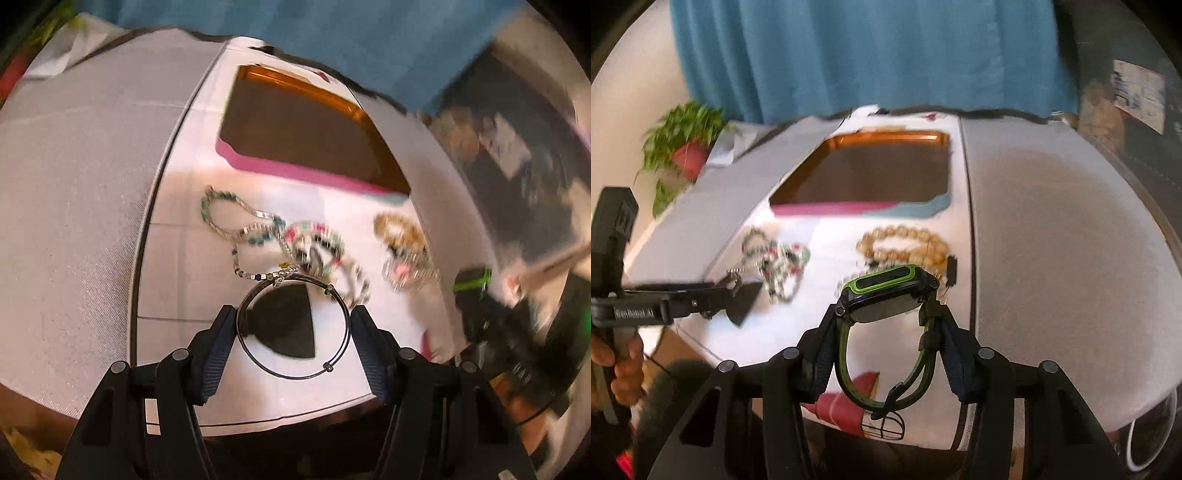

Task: Organize jewelry
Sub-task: 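Carry the bangle in the left tool and watch in the right tool over the tray, then open the left tool dropping the bangle into the tray while the right tool releases the watch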

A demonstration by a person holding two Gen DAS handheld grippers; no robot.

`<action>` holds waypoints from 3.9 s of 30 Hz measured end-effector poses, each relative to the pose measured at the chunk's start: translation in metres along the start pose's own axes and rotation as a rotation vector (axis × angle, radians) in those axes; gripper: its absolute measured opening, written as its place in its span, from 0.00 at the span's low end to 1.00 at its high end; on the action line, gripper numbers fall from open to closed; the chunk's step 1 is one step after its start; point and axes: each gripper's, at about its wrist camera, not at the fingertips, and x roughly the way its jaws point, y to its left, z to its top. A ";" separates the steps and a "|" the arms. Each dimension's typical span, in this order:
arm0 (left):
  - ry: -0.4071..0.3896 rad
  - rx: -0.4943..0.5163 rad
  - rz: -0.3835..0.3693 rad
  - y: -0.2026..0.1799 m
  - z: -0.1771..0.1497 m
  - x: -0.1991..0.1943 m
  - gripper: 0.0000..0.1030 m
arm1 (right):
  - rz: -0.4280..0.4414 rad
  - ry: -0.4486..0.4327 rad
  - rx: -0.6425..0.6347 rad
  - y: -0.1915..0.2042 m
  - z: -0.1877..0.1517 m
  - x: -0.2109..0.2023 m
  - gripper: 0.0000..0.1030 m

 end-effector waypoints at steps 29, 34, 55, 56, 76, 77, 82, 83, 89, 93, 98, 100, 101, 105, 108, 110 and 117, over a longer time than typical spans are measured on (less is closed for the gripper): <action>-0.366 0.297 0.287 -0.150 0.024 -0.105 0.57 | 0.062 -0.145 0.052 -0.013 0.042 -0.086 0.50; -0.400 0.298 0.314 -0.162 0.034 -0.109 0.57 | 0.068 -0.162 0.030 -0.009 0.058 -0.094 0.50; -0.429 0.259 0.318 -0.138 0.098 -0.090 0.58 | 0.075 -0.217 -0.128 0.043 0.145 -0.064 0.50; -0.421 0.259 0.321 -0.135 0.102 -0.084 0.58 | 0.075 -0.209 -0.133 0.042 0.148 -0.057 0.50; -0.279 0.151 0.295 -0.066 0.139 0.033 0.58 | 0.118 -0.083 -0.104 0.002 0.151 0.094 0.50; -0.271 0.152 0.298 -0.064 0.140 0.039 0.58 | 0.121 -0.067 -0.104 0.002 0.150 0.101 0.50; -0.193 0.160 0.319 -0.049 0.145 0.077 0.58 | 0.109 0.011 -0.099 0.000 0.148 0.136 0.50; -0.175 0.153 0.316 -0.046 0.146 0.084 0.58 | 0.106 0.030 -0.090 -0.001 0.148 0.142 0.50; -0.079 0.115 0.342 -0.026 0.139 0.111 0.58 | 0.082 0.096 -0.051 -0.009 0.140 0.165 0.50; -0.089 0.104 0.335 -0.020 0.134 0.110 0.58 | 0.081 0.104 -0.055 -0.010 0.138 0.170 0.50; -0.071 0.121 0.332 -0.028 0.131 0.104 0.63 | 0.075 0.101 -0.093 -0.002 0.135 0.163 0.55; -0.088 0.142 0.332 -0.035 0.127 0.092 0.71 | 0.079 0.072 -0.091 0.000 0.134 0.148 0.57; -0.102 0.151 0.324 -0.039 0.124 0.085 0.77 | 0.074 0.061 -0.089 0.000 0.133 0.141 0.62; -0.148 0.187 0.328 -0.053 0.109 0.055 0.86 | 0.078 0.004 -0.066 -0.004 0.125 0.103 0.74; -0.171 0.211 0.321 -0.063 0.089 0.030 0.86 | 0.090 -0.010 -0.050 -0.005 0.113 0.072 0.79; -0.197 0.224 0.311 -0.069 0.071 0.011 0.86 | 0.076 -0.036 -0.048 -0.004 0.101 0.048 0.87; -0.242 0.266 0.304 -0.082 0.012 -0.031 0.86 | 0.040 -0.106 -0.035 -0.001 0.052 -0.022 0.95</action>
